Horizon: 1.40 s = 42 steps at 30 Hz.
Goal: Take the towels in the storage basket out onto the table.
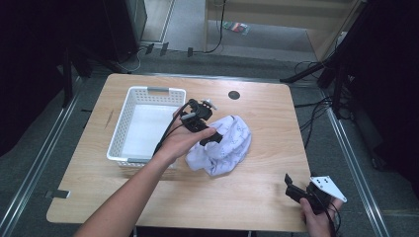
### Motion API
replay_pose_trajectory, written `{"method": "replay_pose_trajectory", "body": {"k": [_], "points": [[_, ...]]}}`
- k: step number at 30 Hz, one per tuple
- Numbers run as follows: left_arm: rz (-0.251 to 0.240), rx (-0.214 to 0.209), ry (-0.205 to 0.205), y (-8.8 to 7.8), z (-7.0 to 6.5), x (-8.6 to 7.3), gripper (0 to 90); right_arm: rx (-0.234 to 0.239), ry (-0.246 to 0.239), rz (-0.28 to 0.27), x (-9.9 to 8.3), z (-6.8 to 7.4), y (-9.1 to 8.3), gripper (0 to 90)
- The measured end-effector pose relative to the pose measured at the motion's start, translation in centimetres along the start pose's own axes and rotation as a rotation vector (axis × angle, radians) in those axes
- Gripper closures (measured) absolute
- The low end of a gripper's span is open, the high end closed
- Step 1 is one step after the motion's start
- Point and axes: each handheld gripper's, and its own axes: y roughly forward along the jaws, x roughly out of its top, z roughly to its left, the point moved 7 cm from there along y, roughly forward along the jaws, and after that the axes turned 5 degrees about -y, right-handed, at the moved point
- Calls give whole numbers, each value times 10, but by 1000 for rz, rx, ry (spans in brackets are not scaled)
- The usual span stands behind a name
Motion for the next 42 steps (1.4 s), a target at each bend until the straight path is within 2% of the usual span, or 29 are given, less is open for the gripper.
{"method": "replay_pose_trajectory", "body": {"k": [5,20,24,34,42], "points": [[-34,11,-16,-14,14,-3,0,4,9,4,0,0,0,53],[-69,58,-74,-38,59,-25,0,12,13,15,-1,-1,1,55],[-76,62,-80,-41,64,-29,0,16,12,19,-1,0,1,57],[-104,86,-111,-61,89,-39,0,20,17,24,-1,0,2,62],[-132,110,-139,-75,110,-57,0,20,14,27,-1,0,2,63]]}}
